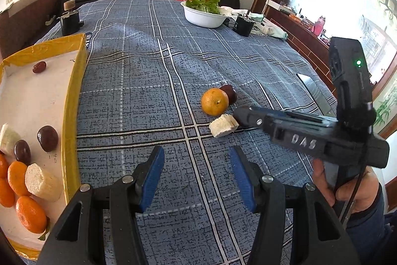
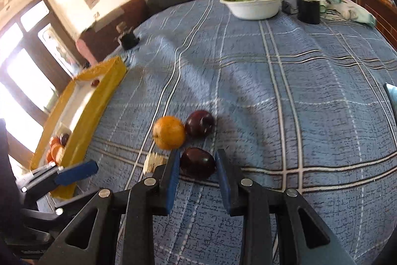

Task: Organize fruits
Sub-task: 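Move both open grippers back toward the loose fruit on the cover, then grasp a white yam chunk with the left gripper while the right gripper grasps a dark plum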

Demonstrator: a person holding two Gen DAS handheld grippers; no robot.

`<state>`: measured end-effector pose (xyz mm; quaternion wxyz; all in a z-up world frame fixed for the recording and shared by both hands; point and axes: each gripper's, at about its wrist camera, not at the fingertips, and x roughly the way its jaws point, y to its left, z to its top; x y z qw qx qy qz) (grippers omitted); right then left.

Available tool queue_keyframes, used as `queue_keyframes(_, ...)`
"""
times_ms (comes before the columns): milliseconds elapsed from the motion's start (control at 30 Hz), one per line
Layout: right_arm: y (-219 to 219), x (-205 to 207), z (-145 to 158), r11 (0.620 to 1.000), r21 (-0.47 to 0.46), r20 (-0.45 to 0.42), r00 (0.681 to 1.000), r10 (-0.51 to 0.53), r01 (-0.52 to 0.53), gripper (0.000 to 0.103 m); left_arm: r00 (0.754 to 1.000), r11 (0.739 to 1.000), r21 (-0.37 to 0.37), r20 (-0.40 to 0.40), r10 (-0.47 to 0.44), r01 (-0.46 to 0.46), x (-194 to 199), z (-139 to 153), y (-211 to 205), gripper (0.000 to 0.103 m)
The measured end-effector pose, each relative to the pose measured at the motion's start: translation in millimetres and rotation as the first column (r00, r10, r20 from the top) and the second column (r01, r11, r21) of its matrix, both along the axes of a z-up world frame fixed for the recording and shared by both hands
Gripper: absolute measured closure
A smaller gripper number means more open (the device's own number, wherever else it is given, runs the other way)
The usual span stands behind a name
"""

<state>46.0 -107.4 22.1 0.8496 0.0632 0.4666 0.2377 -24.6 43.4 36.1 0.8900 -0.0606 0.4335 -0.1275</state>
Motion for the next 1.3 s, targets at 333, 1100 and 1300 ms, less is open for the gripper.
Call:
queue_keyframes(333, -0.4, -3.6, 1.1, 1.000, -0.013, 0.026, 1.000, 0.009, -0.009, 0.072, 1.000, 1.000, -0.020, -0.024, -0.019, 0.018, 13.7, 1.3, -7.3, 0.049)
queue_keyframes(1100, -43.5, -7.1, 22.2, 0.976, 0.144, 0.047, 0.984, -0.173, 0.165, 0.072, 1.000, 1.000, 0.030, -0.030, -0.003, 0.004, 44.1, -23.4, -43.4, 0.074)
queue_keyframes(1300, -31.3, -9.9, 21.6, 0.985, 0.123, 0.064, 0.990, -0.126, 0.118, 0.072, 0.997, 0.998, 0.040, 0.070, 0.038, -0.041, 32.0, -9.2, -35.1, 0.074)
